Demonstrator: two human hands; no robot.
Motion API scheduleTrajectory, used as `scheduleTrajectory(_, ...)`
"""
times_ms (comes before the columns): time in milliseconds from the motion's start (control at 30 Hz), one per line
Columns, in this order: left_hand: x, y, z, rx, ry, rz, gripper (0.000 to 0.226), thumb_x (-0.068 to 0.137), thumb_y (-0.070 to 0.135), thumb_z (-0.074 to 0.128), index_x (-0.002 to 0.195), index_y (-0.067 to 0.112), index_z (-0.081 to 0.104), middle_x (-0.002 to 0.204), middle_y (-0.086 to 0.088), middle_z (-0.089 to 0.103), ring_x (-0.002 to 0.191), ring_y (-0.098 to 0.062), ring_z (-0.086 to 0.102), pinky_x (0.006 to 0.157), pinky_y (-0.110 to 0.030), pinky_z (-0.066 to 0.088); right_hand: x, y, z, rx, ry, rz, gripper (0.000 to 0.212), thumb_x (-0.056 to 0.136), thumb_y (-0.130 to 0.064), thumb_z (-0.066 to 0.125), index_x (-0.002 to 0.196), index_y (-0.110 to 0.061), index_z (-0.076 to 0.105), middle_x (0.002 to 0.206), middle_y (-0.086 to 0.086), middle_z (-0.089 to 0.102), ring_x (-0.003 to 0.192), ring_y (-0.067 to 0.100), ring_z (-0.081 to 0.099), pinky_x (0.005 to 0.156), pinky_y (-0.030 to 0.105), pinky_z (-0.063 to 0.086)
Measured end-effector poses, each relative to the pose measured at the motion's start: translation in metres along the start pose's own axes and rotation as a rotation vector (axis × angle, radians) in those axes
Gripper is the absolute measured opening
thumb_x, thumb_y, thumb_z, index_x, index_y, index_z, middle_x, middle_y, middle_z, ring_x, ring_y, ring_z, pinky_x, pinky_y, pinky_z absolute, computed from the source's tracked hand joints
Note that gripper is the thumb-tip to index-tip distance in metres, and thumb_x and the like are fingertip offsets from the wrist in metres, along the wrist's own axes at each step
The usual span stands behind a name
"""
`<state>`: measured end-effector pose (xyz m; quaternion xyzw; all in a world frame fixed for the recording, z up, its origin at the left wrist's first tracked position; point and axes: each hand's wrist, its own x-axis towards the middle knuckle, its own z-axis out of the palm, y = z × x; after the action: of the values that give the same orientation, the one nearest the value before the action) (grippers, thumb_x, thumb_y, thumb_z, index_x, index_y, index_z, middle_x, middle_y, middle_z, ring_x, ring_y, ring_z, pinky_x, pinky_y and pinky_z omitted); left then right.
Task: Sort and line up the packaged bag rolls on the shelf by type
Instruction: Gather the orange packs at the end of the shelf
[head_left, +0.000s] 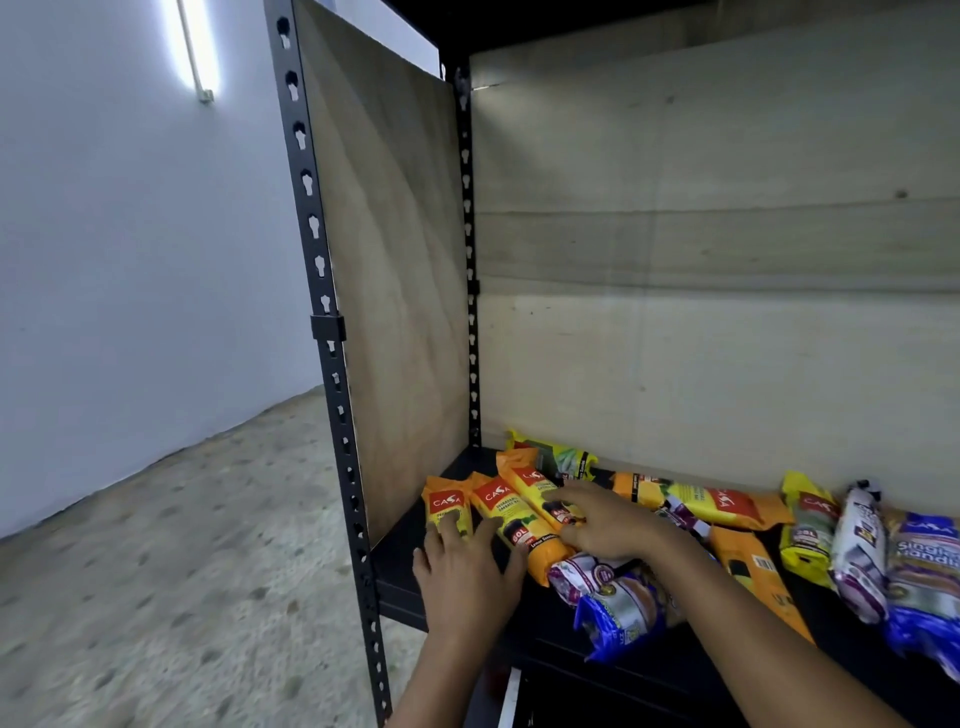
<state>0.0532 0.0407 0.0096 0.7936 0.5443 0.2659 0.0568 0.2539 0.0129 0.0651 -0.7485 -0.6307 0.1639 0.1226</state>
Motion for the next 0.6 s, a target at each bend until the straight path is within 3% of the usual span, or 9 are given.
scheduleTrajectory(100,0.006,0.007,0.002,0.015,-0.207,-0.023,0.062,0.087,0.077,0.033,0.144,0.051,0.032,0.162,-0.01,0.014,0.148,-0.038,0.003,0.115,-0.06,0.01,-0.004,-0.006,-0.002,-0.045,-0.103,-0.034,0.057,0.095,-0.046,0.054,0.149,-0.041,0.036,0.164,-0.007,0.013,0.148,0.021,0.022,0.112,0.036,0.026)
scheduleTrajectory(167,0.006,0.005,0.004,0.034,-0.26,0.003,0.063,0.088,0.076,0.033,0.146,0.053,0.028,0.164,-0.01,0.006,0.149,-0.04,-0.004,0.115,-0.06,0.007,-0.004,-0.009,0.002,-0.088,-0.123,-0.043,0.058,0.094,-0.052,0.051,0.149,-0.044,0.035,0.165,-0.006,0.011,0.149,0.023,0.018,0.116,0.04,0.024)
scheduleTrajectory(300,0.005,-0.013,0.005,0.054,-0.277,0.099,0.064,0.088,0.072,0.038,0.148,0.052,0.024,0.164,-0.009,0.001,0.149,-0.037,-0.004,0.117,-0.056,0.008,-0.006,-0.022,0.013,-0.168,-0.119,-0.033,0.063,0.092,-0.062,0.043,0.151,-0.046,0.026,0.166,0.0,0.006,0.151,0.03,0.01,0.118,0.05,0.019)
scheduleTrajectory(400,0.005,-0.029,0.002,0.002,-0.281,0.164,0.064,0.091,0.064,0.043,0.15,0.046,0.025,0.165,-0.005,0.004,0.15,-0.033,-0.002,0.117,-0.053,0.014,-0.012,-0.041,0.028,-0.253,-0.075,-0.01,0.065,0.093,-0.066,0.036,0.152,-0.046,0.021,0.165,0.004,0.01,0.149,0.035,0.013,0.115,0.055,0.025)
scheduleTrajectory(500,0.007,-0.049,-0.004,-0.077,-0.298,0.228,0.061,0.093,0.055,0.048,0.149,0.038,0.032,0.165,-0.001,0.009,0.151,-0.029,0.001,0.117,-0.051,0.021,-0.018,-0.062,0.044,-0.317,-0.044,0.009,0.064,0.096,-0.063,0.029,0.154,-0.038,0.019,0.163,0.011,0.014,0.144,0.039,0.022,0.107,0.054,0.035)
scheduleTrajectory(600,0.007,-0.068,-0.008,-0.136,-0.311,0.269,0.061,0.092,0.052,0.051,0.148,0.035,0.036,0.164,0.002,0.011,0.151,-0.026,0.001,0.118,-0.053,0.022,-0.026,-0.078,0.062,-0.323,-0.053,0.048,0.064,0.101,-0.058,0.023,0.156,-0.028,0.008,0.164,0.017,0.0,0.146,0.045,0.01,0.111,0.056,0.028)
